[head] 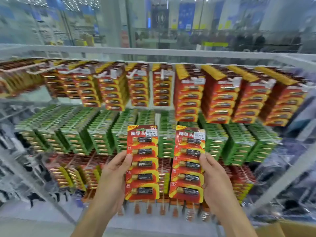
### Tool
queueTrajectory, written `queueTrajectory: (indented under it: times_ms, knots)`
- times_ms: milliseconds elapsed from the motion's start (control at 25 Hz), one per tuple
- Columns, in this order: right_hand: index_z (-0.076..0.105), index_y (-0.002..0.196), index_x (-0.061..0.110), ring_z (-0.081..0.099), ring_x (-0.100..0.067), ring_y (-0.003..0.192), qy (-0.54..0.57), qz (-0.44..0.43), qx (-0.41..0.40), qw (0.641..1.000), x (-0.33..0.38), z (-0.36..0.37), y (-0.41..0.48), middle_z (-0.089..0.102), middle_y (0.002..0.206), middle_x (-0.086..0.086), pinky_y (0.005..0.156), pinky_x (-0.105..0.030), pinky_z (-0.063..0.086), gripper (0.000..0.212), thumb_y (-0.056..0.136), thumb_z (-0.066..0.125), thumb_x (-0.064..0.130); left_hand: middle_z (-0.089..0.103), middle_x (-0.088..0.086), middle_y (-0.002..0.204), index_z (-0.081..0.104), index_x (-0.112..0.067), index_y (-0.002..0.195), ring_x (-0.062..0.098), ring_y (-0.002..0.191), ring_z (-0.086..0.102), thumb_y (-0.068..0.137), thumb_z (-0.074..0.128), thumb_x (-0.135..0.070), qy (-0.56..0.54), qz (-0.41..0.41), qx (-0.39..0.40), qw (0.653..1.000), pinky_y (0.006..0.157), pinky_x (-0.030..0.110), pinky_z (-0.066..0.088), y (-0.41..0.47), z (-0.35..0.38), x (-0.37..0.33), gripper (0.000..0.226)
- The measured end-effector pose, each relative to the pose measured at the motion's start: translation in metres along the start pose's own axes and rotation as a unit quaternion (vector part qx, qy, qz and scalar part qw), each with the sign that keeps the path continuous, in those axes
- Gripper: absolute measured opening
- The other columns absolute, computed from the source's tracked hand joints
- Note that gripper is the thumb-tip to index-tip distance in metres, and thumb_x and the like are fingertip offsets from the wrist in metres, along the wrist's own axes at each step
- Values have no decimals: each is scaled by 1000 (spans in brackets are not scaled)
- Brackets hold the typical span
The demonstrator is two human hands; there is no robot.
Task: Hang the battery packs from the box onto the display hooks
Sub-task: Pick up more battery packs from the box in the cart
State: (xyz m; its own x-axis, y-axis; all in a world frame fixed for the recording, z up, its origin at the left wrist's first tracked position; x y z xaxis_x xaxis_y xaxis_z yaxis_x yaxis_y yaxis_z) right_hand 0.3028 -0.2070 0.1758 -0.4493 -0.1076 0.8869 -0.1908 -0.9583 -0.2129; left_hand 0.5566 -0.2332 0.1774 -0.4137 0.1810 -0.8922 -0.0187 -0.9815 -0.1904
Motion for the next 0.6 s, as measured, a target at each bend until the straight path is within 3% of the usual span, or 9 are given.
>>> queueTrajectory:
  times_ms: [160,280,480,600]
  knots:
    - [69,121,13,78,-27,89,-2,-1,26,1000,-27,95,12,79,105,-10,62,-39,63,30,104,49,29,76,23,113,70,-7,123,40,95,76,103,55,-21,-8,25,-20,999,70,48,65,18,-86,-58,28]
    - [68,121,13,78,-26,86,2,5,32,999,-46,151,18,79,104,-10,59,-37,63,30,103,51,28,78,19,109,70,-8,119,34,88,78,102,57,-17,-28,26,-44,998,65,45,65,31,-138,-89,23]
    - [71,116,13,78,-24,81,-9,13,32,999,-63,202,28,80,98,-8,59,-36,62,27,101,54,28,76,21,114,65,-7,127,42,103,74,101,58,-23,-52,12,-70,996,88,59,60,54,-181,-106,32]
    - [72,114,18,78,-24,87,-4,15,17,1000,-61,202,40,80,103,-7,65,-38,62,24,100,57,30,77,20,111,65,-7,126,40,93,77,101,59,-30,-64,-6,-56,996,72,52,64,66,-171,-102,34]
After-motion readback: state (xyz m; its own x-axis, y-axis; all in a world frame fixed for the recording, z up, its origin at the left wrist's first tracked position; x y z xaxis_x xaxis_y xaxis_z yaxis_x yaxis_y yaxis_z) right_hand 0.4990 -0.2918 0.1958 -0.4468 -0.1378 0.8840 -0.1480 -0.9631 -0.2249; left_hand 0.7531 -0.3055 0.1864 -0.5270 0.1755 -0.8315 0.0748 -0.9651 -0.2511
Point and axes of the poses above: each hand's wrist, its own y-axis towards the middle knuckle, its own z-axis out of the palm, x = y × z, the point moved 10 cm from there along y, towards the middle knuckle
